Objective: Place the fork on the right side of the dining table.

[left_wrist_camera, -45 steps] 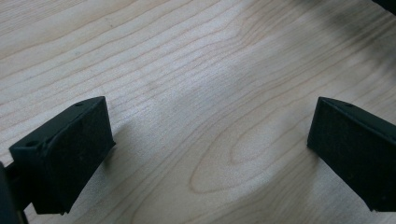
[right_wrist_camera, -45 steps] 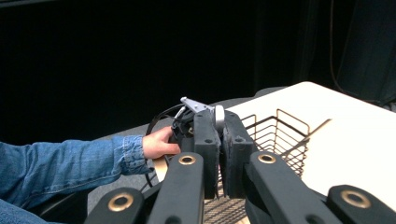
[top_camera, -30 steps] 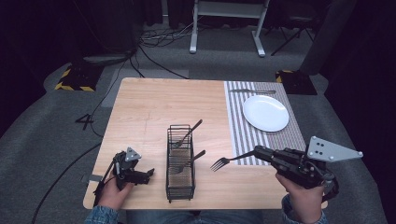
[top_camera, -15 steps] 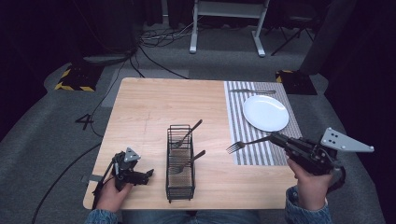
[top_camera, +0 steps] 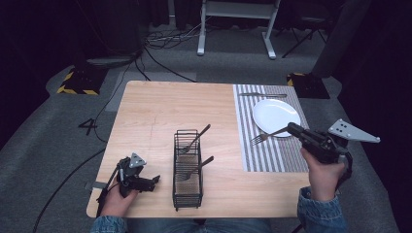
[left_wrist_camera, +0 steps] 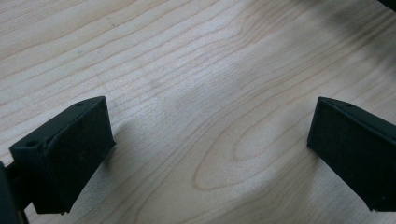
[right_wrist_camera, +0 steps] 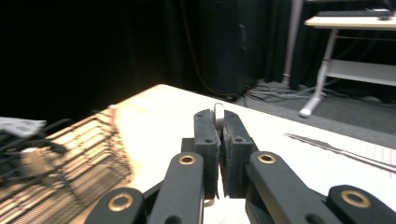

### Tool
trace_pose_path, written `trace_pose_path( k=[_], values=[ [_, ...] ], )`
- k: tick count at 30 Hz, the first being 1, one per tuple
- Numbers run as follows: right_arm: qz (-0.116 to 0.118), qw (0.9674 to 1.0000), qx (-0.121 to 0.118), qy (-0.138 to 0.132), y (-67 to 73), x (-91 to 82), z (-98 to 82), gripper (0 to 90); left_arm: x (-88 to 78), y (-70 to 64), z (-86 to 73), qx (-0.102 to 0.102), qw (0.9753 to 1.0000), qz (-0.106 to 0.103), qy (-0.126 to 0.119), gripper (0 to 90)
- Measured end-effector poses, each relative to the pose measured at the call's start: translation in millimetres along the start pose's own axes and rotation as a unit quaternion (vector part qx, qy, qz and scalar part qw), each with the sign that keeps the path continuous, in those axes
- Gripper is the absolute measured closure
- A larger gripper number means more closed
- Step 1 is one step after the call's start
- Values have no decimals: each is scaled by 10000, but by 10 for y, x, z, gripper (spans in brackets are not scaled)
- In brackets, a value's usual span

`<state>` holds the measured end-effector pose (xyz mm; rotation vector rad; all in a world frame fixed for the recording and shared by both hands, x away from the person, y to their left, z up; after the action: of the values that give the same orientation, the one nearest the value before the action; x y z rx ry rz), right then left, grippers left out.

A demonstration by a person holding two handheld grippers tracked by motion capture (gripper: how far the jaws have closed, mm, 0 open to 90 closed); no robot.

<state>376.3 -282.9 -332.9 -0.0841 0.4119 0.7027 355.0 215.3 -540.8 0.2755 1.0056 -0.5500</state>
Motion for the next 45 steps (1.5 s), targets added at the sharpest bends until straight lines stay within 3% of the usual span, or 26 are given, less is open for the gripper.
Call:
trace_pose_path(
  k=[5,10,17,31,37,45],
  values=[
    [-106,9997,197,110,-163,143,-54,870,-3,2,-4,10,10000,-3,1,5],
    [-468,9977,101,477,-301,407,-141,870,-3,1,-4,5,10000,-5,2,4],
    [-538,9961,316,631,-440,575,-276,870,-3,1,-4,7,10000,-5,4,4],
    [-550,9938,614,746,-527,620,-515,870,-3,2,-3,7,10000,-1,-1,4],
    [-552,9927,775,745,-587,605,-537,863,-3,2,-4,11,10000,0,2,4],
    [-873,9863,879,1087,-761,633,-530,804,-2,0,-2,3,10000,8,2,4]
  ],
)
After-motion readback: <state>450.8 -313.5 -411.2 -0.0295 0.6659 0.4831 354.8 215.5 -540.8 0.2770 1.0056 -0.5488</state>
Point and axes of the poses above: each handheld gripper's, and its own axes: x roughly forward along the jaws, z roughly out of its top, y roughly to its left, the point moved 4 cm from there along x, roughly forward along the jaws, and after that the axes turned 10 degrees about y, right-handed, at the moved point
